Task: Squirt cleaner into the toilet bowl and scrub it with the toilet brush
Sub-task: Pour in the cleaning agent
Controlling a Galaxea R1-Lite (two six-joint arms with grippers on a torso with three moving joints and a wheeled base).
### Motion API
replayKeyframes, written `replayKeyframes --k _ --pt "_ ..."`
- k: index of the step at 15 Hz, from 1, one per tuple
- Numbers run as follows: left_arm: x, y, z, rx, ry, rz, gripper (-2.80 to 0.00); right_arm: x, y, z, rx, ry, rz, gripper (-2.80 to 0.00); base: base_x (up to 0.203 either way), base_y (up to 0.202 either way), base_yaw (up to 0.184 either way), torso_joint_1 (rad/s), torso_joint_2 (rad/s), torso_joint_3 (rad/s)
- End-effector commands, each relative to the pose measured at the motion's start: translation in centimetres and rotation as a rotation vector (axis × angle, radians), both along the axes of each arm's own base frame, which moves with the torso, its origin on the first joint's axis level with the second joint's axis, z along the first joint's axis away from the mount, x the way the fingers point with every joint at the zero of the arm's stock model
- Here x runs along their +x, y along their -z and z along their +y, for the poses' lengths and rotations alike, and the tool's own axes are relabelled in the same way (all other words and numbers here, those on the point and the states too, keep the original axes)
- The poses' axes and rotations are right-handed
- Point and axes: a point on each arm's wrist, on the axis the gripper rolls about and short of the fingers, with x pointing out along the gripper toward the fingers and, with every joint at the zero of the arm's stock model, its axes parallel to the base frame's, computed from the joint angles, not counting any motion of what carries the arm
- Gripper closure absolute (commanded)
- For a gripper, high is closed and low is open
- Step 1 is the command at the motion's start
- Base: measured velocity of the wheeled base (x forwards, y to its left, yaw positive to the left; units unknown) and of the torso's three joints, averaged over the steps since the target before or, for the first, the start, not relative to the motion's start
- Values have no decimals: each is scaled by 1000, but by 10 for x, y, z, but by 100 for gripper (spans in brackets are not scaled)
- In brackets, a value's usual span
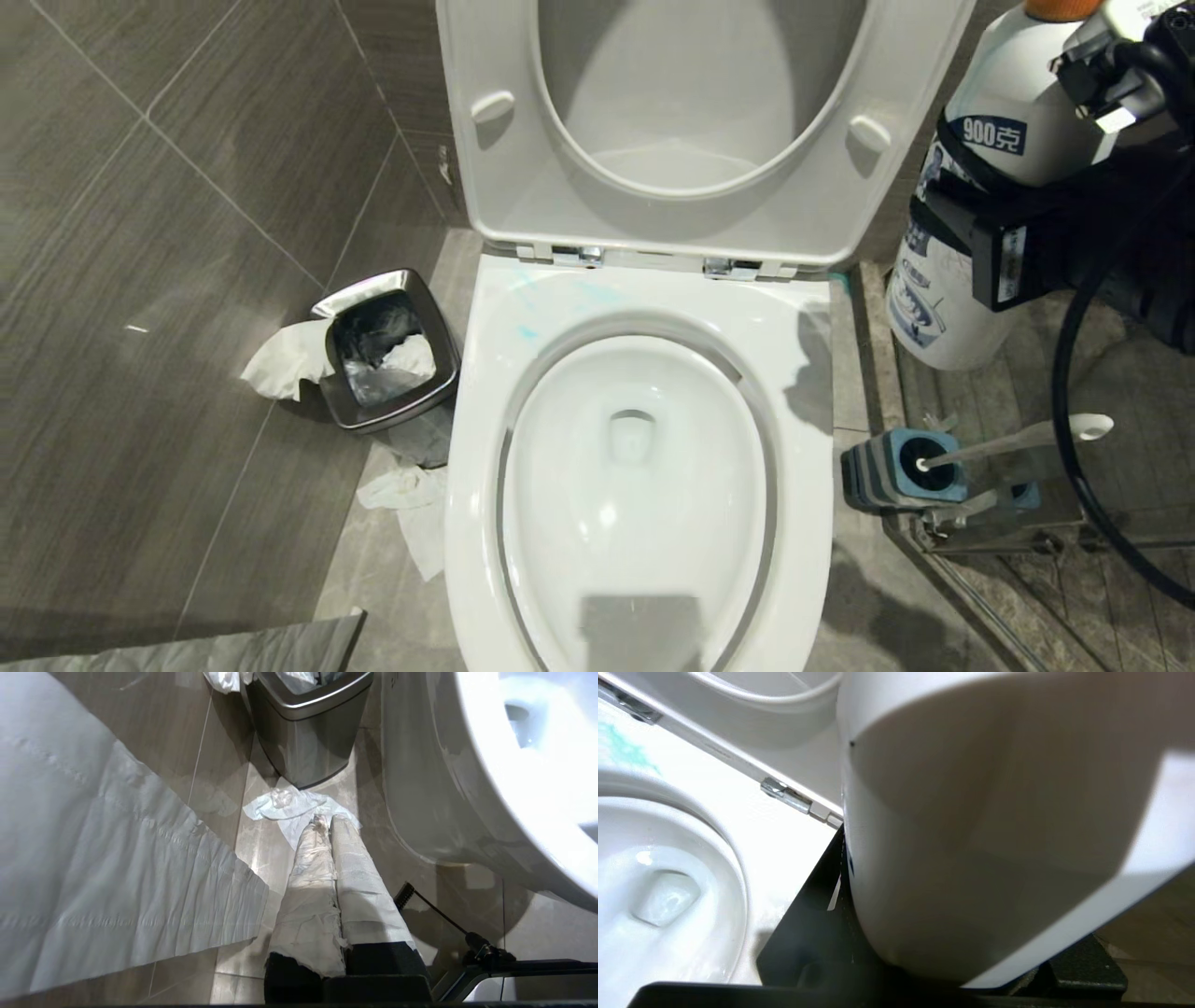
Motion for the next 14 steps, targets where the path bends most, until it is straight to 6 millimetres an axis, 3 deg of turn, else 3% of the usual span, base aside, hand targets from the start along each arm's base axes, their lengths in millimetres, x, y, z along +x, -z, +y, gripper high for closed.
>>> replayKeyframes --k 1,10,14 --pt "0 0 0 1 1 3 0 3 0 10 -11 -3 7 0 0 0 0 3 10 185" --pt "0 0 0 -2 0 3 0 5 2 18 -32 90 32 0 0 0 0 4 3 200" --pt "0 0 0 -2 -2 3 0 17 8 29 -51 92 52 0 0 0 0 2 -1 181"
